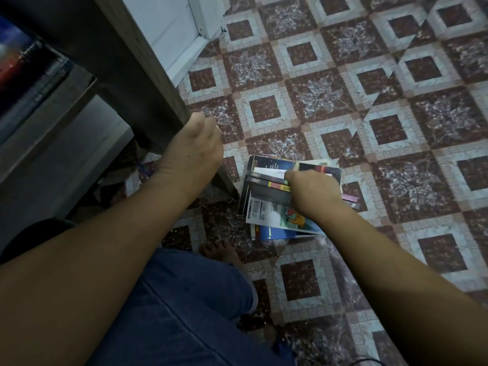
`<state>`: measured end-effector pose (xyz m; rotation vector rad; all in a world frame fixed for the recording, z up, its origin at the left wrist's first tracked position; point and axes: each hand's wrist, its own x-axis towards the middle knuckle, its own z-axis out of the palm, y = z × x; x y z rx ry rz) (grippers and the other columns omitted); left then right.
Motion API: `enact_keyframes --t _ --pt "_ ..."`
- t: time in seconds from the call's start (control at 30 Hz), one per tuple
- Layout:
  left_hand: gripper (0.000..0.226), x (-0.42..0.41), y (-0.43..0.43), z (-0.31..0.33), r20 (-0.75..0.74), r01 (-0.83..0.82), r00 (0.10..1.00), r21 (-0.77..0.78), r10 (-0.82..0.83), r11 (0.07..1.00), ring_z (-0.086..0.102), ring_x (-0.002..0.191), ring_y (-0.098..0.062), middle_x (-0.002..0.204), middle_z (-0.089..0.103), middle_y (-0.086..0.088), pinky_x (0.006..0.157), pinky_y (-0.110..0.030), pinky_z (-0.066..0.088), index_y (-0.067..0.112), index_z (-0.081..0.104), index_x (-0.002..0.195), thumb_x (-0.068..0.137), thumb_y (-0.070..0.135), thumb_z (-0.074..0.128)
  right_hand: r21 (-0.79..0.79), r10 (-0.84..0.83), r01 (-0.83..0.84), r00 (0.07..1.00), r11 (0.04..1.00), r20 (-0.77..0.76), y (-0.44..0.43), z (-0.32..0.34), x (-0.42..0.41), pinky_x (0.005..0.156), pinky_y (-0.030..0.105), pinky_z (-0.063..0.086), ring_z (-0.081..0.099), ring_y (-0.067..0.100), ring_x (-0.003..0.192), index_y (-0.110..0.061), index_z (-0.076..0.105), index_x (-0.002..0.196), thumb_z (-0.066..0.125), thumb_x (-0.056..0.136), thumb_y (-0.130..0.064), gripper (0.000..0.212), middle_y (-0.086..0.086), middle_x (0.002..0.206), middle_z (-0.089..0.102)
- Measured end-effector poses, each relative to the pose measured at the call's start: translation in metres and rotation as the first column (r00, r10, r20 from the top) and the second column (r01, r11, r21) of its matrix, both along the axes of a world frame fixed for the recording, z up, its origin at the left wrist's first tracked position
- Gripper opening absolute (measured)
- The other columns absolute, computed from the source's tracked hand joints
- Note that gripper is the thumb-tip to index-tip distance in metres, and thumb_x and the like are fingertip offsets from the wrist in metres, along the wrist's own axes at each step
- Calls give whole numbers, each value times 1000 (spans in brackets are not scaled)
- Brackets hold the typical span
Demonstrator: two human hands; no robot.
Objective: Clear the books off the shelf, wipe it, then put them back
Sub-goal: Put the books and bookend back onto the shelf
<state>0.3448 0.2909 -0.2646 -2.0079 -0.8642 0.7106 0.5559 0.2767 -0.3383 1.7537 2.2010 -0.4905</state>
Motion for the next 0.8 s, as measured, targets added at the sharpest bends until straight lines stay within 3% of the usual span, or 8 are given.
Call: enact_keyframes --t 0.1,0.23,0.4,0.57,0.7,0.8 --pt "28 -2 2 -2 -16 5 1000 0 -5 1000 47 85 -16 80 44 4 96 -33 37 24 59 86 80 12 35 35 -23 23 1000 999 -5 -1 3 -2 59 34 37 63 32 86 -16 60 111 54 87 -1 29 9 94 63" --pt "15 -3 4 -2 -49 -34 998 12 35 999 49 83 -15 78 52 7 92 -36 33 27 62 80 81 20 48 81 -46 42 998 996 45 -3 11 -6 60 32 37 55 29 72 -16 62 102 57 84 0 25 5 80 55" --pt "24 0 3 2 -36 -47 998 9 47 999 49 84 -16 80 52 7 89 -39 25 28 61 81 81 16 40 18 -74 74 997 997 36 -7 8 -9 62 32 37 63 29 92 -17 58 114 56 88 -4 30 7 102 64" --pt "21 0 1 4 -31 -64 998 -27 63 998 48 84 -16 79 50 6 90 -39 26 27 60 82 81 16 43 46 -94 91 993 995 65 -6 18 -6 61 32 38 60 29 82 -16 61 110 54 87 -2 28 8 98 63" --pt "22 1 -2 7 -15 -75 997 -87 74 993 48 89 -16 85 49 5 96 -34 36 26 59 89 85 15 40 -5 -89 89 995 996 42 -11 14 -4 62 31 38 63 26 94 -22 60 115 54 88 -6 32 4 104 65" --pt "12 2 -5 13 4 -98 995 -112 99 989 50 90 -16 87 53 6 98 -34 37 25 61 91 85 21 51 -13 -59 60 997 998 48 -11 19 -3 63 30 38 63 26 94 -22 60 116 52 89 -4 33 5 105 64"
